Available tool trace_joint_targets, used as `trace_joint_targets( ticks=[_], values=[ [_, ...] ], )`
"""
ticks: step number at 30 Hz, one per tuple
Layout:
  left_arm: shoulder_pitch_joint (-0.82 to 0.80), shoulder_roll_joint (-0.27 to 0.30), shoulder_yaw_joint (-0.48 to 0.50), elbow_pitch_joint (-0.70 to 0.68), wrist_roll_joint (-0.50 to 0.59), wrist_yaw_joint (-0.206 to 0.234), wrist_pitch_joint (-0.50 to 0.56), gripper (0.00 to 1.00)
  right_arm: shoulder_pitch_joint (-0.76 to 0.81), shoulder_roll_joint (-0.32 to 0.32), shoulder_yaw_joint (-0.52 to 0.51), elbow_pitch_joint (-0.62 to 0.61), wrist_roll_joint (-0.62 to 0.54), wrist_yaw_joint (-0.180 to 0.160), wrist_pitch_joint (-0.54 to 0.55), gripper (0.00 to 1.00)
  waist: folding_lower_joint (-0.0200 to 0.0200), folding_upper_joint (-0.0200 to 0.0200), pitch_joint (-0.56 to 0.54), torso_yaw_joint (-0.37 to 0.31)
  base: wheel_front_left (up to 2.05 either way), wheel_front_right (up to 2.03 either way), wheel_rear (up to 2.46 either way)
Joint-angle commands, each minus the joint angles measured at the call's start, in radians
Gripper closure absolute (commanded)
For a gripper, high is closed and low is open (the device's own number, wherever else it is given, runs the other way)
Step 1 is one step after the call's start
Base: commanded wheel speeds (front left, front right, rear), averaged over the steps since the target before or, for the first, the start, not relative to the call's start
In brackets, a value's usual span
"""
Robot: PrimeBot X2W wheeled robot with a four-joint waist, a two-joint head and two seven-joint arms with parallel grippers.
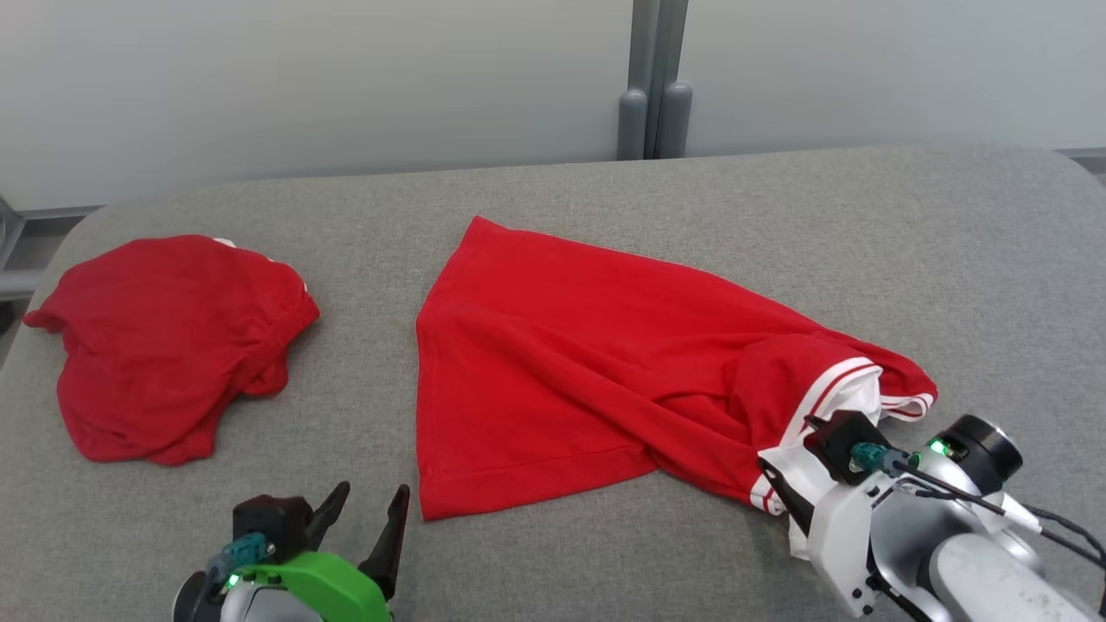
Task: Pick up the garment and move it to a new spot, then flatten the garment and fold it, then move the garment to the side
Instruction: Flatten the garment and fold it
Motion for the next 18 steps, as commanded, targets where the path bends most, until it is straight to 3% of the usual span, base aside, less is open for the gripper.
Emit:
trace_joint_targets(
  ticks=[1,5,9,18],
  values=[
    [-0.024,-0.006,-0.001,-0.005,-0.009,0.006,0.021,0.00,-0.020,-0.038,0.026,-0.044,0.020,-0.001,0.050,0.00,0.0000,-0.0001,0.016,0.003,0.00,0.00,0.00],
    [-0.063,-0.009,-0.014,-0.009,-0.018,0.016,0.095,0.00,-0.068,-0.155,0.100,-0.175,0.105,-0.001,0.200,0.00,0.0000,-0.0001,0.039,0.003,0.00,0.00,0.00],
    [-0.102,-0.021,-0.028,-0.016,-0.026,0.020,0.149,0.00,-0.110,-0.243,0.138,-0.223,0.173,-0.001,0.285,0.00,0.0000,-0.0001,0.068,0.009,0.00,0.00,0.00],
    [-0.146,-0.023,-0.048,-0.023,-0.047,0.021,0.224,0.00,-0.189,-0.310,0.224,-0.182,0.262,-0.001,0.326,0.00,0.0000,-0.0001,0.116,0.013,0.00,0.00,0.00]
  ],
)
